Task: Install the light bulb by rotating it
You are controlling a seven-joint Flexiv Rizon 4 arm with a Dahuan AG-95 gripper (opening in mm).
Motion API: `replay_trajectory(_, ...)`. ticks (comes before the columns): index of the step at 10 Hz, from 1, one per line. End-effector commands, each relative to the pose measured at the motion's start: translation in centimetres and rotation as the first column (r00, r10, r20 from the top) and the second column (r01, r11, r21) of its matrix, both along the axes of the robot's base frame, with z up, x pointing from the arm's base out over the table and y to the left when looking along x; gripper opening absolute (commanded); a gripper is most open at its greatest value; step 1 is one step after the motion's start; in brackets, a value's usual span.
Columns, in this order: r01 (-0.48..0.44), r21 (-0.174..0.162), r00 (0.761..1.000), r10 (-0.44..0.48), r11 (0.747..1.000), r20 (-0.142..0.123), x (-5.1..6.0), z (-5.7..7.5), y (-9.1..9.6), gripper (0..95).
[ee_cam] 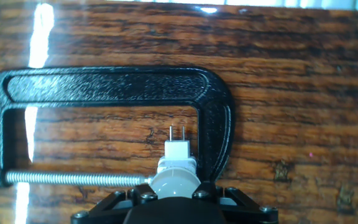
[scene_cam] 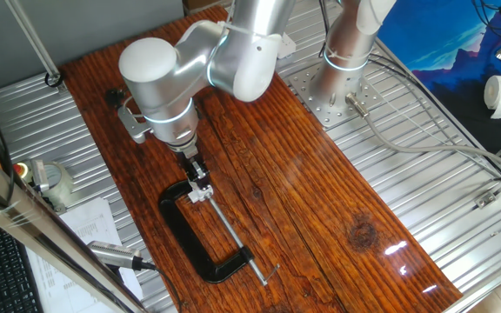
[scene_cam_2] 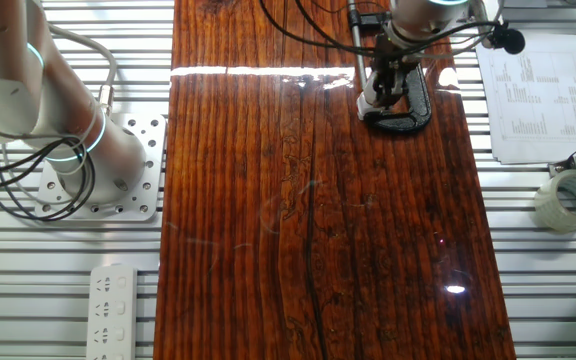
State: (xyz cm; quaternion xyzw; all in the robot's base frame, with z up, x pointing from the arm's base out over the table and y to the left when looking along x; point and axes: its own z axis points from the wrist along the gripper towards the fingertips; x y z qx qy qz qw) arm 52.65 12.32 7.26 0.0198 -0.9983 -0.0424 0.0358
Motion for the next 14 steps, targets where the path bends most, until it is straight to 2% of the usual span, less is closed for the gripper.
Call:
replay_trajectory(1, 0.043, 0.000, 0.999, -0.043, 0.999, -0.001, -0.10, 0.07, 0.06, 19.0)
replay_trajectory(3, 0.066, -0.017, 0.998, -0.066, 0.998, -0.003, -0.10, 0.05, 0.09, 19.0)
replay_trajectory(4, 0.077, -0.018, 0.997, -0.077, 0.997, -0.007, -0.10, 0.05, 0.09, 38.0)
replay_trajectory(9, 0.121, -0.021, 0.993, -0.121, 0.992, -0.011, -0.10, 0.04, 0.17, 38.0)
replay_trajectory(10, 0.117, -0.017, 0.993, -0.117, 0.993, -0.011, -0.10, 0.05, 0.18, 57.0)
replay_trajectory(11, 0.104, -0.023, 0.995, -0.105, 0.994, -0.004, -0.11, 0.07, 0.19, 57.0)
replay_trajectory(12, 0.103, -0.020, 0.995, -0.103, 0.994, -0.002, -0.11, 0.08, 0.20, 76.0)
replay_trajectory(13, 0.098, -0.018, 0.995, -0.098, 0.995, -0.002, -0.11, 0.10, 0.20, 76.0)
replay_trajectory(14, 0.091, -0.017, 0.996, -0.091, 0.996, -0.001, -0.13, 0.18, 0.22, 95.0)
